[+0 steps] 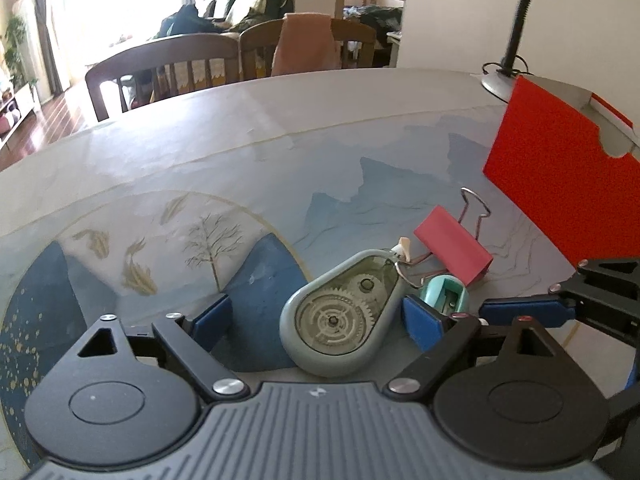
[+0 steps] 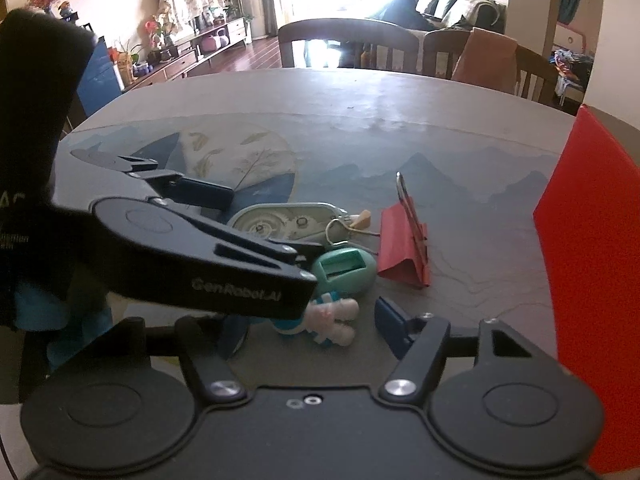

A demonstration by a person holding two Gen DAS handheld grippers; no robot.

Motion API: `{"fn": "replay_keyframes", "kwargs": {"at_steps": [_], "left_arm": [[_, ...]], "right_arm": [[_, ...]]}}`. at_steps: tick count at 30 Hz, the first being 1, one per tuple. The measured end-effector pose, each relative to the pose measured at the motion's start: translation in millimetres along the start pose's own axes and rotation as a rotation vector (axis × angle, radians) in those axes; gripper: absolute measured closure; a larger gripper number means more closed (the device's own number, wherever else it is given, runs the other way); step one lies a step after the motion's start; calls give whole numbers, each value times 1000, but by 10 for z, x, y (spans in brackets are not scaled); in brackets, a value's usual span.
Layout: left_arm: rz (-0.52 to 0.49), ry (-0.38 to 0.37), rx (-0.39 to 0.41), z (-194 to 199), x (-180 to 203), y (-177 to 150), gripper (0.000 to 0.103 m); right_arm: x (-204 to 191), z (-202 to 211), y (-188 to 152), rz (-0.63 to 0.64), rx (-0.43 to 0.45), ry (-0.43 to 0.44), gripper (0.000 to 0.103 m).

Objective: Organize rigid objects
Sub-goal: 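Grasp the astronaut keychain with the right tool while the left tool grasps the correction tape, then carry the astronaut keychain and correction tape with both tools into the red box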

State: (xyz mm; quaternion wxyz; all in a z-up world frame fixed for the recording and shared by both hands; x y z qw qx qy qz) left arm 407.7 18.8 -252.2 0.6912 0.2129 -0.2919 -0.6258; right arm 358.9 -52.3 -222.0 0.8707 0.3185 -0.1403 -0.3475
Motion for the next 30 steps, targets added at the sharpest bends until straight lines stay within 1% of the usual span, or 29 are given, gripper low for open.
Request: {"fn": "replay_keyframes", "kwargs": {"at_steps": [3,5,7,8,12,14,16,21,25,30], "left_arm": [[-29,-1,5,-10,57,13,24],[-48,2,5,-15,91,13,28],[-66,-12,8,-5,131,12,38],[-75,-17,7,-1,151,15,40],[-78,-9,-5,-1,173,22,41],[-72,-6,-7,17,172,12,44],[-65,-4,-10,43,167,-7,46],[-30,2,-17,148,122,-94,46],[14,6,-23,275,43,-202,47],[80,-5,-27,459,-20,-307,47]], "right_arm": [[-2,6,4,-7,6,-9,46],[-5,12,2,-13,3,-14,46],[-2,21,-5,-19,3,-17,46],[0,26,-9,-21,3,-18,46],[34,57,-27,-37,-4,-25,48],[38,96,-41,-41,-1,-30,57],[53,120,-63,-42,-13,-32,57],[54,191,-128,-45,-19,-49,57],[57,298,-159,-61,-13,-61,57],[49,485,-198,-75,-1,-72,57]]}}
Point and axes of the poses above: each gripper's, at about its wrist camera, not at the fingertips, and z roughly against the way its jaws point, x to its right, y to its top, the point moved 9 cm from there along -z, roughly the way its jaws point, and after that the axes turned 9 degrees about z, right-handed, at the moved point
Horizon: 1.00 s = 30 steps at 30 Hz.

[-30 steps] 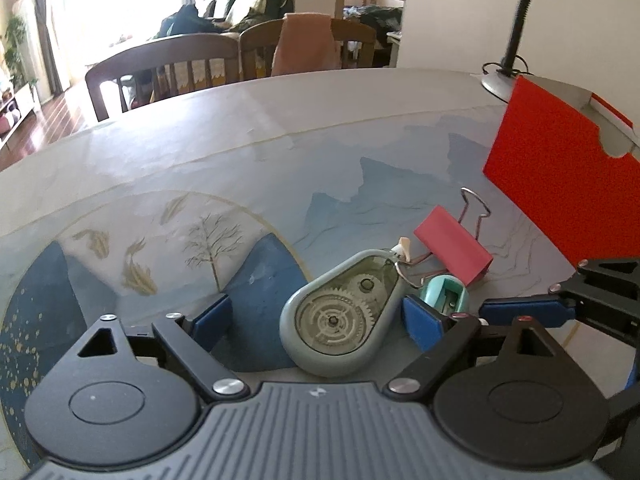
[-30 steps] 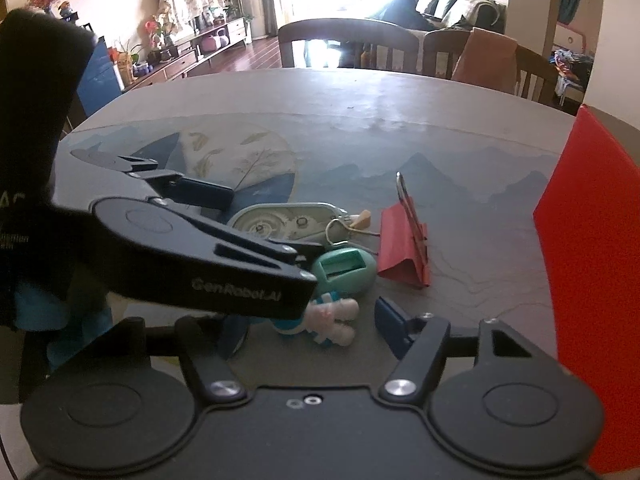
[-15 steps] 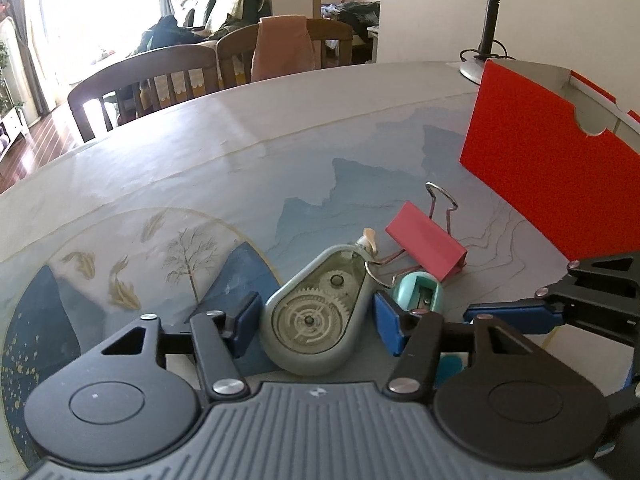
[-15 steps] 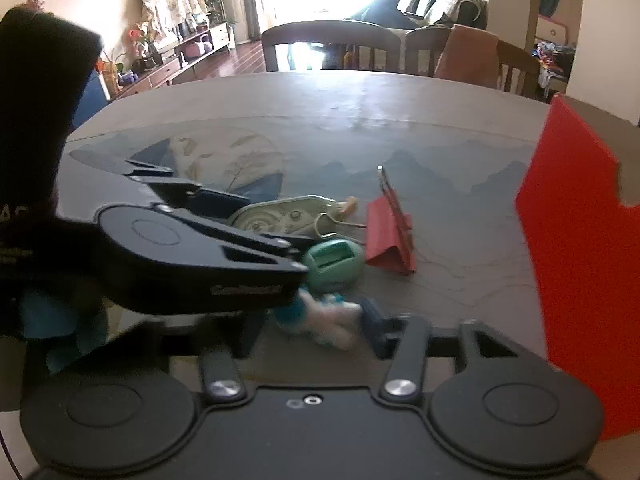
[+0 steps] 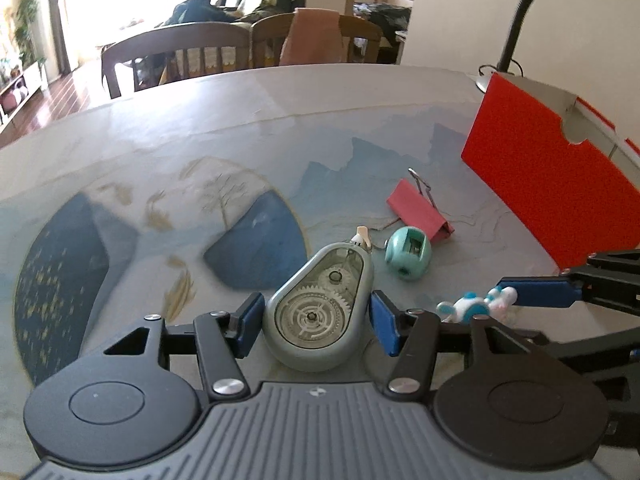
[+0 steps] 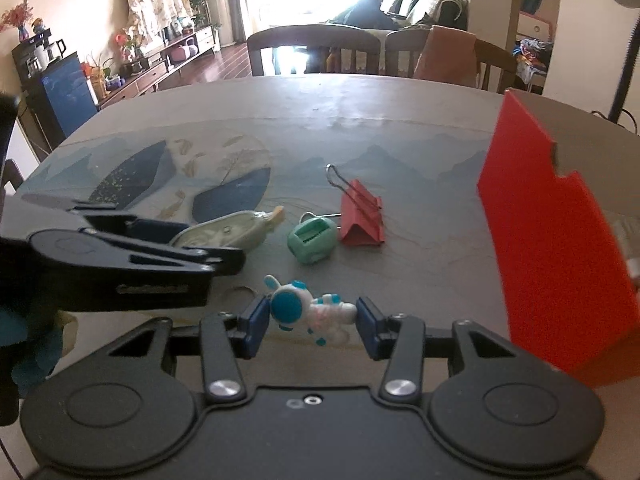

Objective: Organize rigid objects
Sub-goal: 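Carry the astronaut keychain and correction tape with both tools into the red box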

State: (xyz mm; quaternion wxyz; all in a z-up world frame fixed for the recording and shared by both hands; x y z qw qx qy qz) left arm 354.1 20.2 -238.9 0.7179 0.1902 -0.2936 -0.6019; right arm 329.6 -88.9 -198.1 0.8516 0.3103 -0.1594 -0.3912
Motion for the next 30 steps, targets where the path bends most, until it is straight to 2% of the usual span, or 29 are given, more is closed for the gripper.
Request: {"fn": "replay_keyframes", "kwargs": {"at_steps": [18,30], "left_arm": [[110,-64,55,948,11,-105,47],[47,-103,117,1542,238,-18,47]], "right_arm": [[-59,954,21,-67,92,-41,57],[52,1613,174,-122,173,-91,57]]}}
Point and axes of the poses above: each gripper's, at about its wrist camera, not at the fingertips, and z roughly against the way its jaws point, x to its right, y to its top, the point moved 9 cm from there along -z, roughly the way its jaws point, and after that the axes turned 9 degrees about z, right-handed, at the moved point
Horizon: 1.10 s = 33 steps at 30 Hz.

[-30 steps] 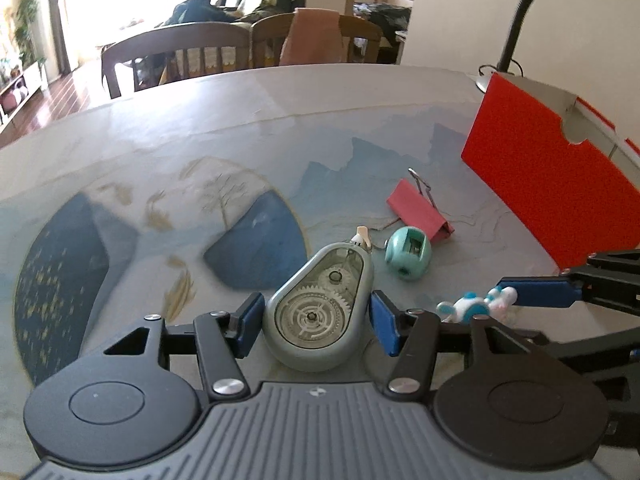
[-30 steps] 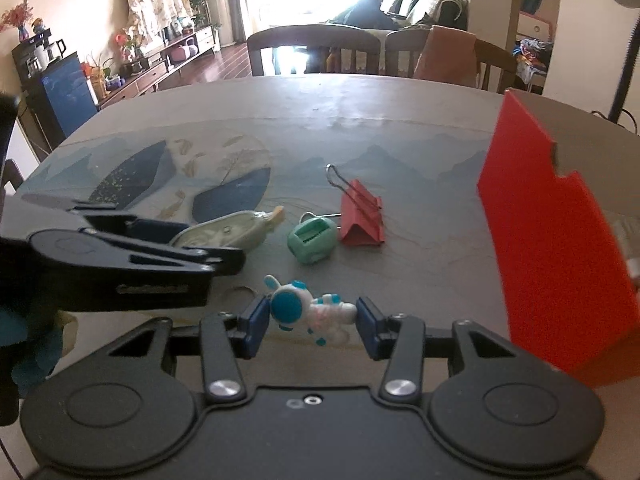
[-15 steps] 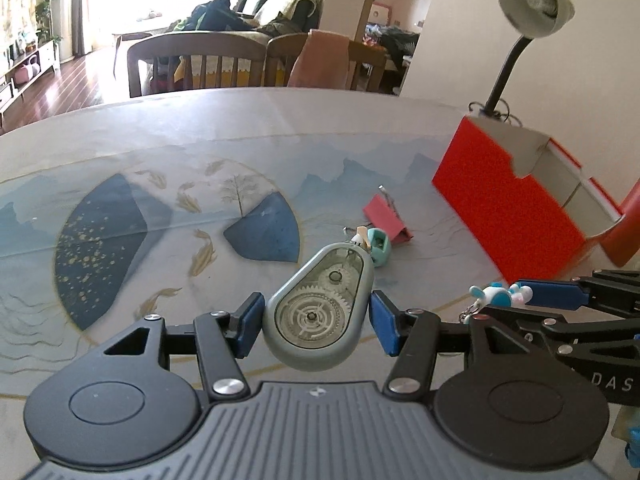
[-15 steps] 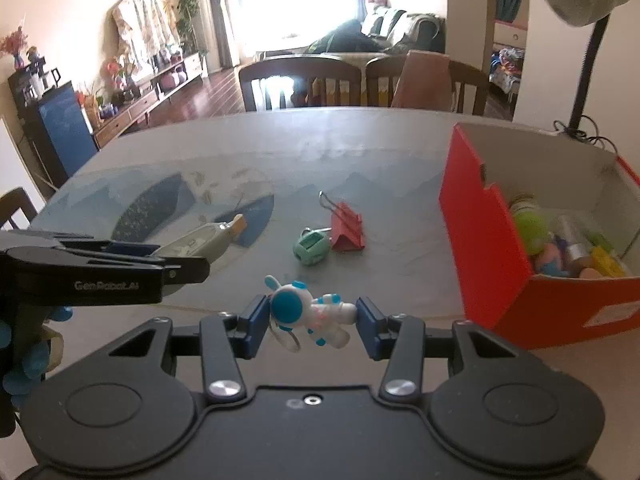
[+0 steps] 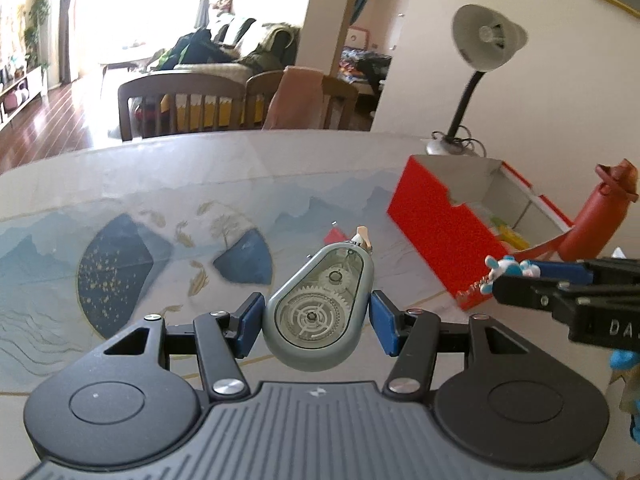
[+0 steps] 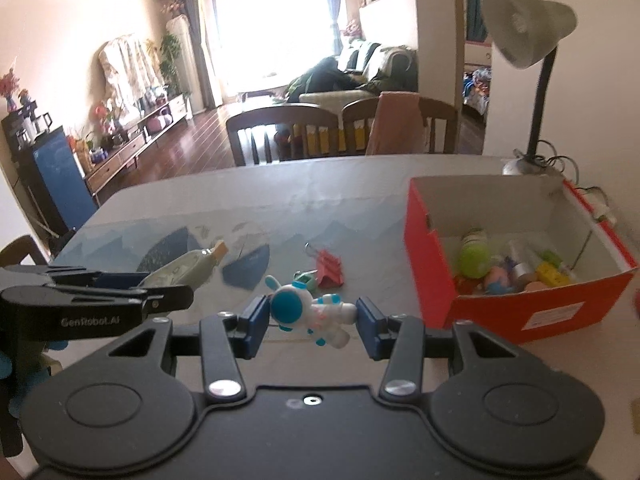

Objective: Organize rigid objects
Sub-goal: 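Carry the astronaut keychain and correction tape with both tools into the red box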

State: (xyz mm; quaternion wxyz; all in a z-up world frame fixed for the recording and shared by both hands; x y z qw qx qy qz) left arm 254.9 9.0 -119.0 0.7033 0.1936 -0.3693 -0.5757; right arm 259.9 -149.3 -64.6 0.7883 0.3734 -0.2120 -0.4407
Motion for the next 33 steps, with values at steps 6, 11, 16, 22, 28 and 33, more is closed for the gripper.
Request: {"fn": "replay_keyframes", "kwargs": {"at_steps": [6,11,16,22,28,33], "left_arm": [[-37,-23,25,157,257,137,47],[-67,-50,44,193,531,280,47],[-95,-73,48,117,848,376,47],[-113,-94,36,-76,1218,451,47],[-129,-101,18,-354,1574,481,47],[-139,-99,-5,-628,1842,479,47]], "right_arm": [[191,191,141,-25,32,-21,57],[440,266,212,-38,56,-37,57],[768,272,249,-48,68,-54,57],[1179,229,216,-54,60,-74,57],[1601,151,226,-60,51,-94,57],[1949,59,252,-62,46,-109,57]]}}
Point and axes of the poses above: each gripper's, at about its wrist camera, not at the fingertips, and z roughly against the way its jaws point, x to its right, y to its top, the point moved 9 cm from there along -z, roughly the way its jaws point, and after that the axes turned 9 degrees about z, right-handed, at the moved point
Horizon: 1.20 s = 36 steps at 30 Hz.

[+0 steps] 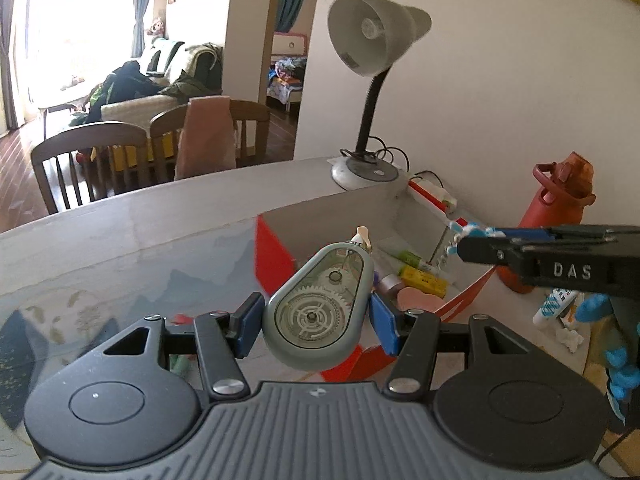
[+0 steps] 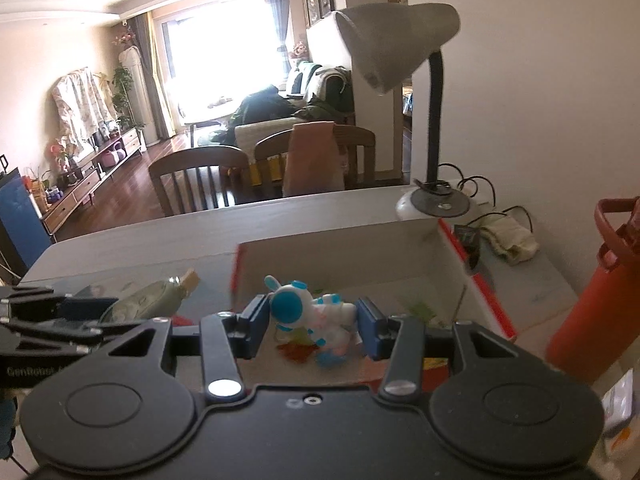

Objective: Organize rigid objects
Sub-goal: 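Carry the astronaut keychain and correction tape with both tools into the red box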

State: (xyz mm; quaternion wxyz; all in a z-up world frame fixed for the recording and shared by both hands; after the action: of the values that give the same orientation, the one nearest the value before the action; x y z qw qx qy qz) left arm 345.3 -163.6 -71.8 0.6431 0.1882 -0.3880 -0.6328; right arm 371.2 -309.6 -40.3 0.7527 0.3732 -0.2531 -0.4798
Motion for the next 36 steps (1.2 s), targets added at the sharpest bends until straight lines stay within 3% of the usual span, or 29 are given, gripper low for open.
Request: {"fn": "replay_keyframes", "kwargs": {"at_steps": [17,29,36], "left_arm": [[-65,21,-125,-1049,543,51,47],[-110,32,-245,-1732,772,-53,47],[-113,50,-306,-1961,770,-144,47]], "right_arm": [[757,-786,38,-1,-87,-3,57],[945,-1413,-144,0,-204,-2,57],[976,-1575,-281,-16,-274,8,57]]}}
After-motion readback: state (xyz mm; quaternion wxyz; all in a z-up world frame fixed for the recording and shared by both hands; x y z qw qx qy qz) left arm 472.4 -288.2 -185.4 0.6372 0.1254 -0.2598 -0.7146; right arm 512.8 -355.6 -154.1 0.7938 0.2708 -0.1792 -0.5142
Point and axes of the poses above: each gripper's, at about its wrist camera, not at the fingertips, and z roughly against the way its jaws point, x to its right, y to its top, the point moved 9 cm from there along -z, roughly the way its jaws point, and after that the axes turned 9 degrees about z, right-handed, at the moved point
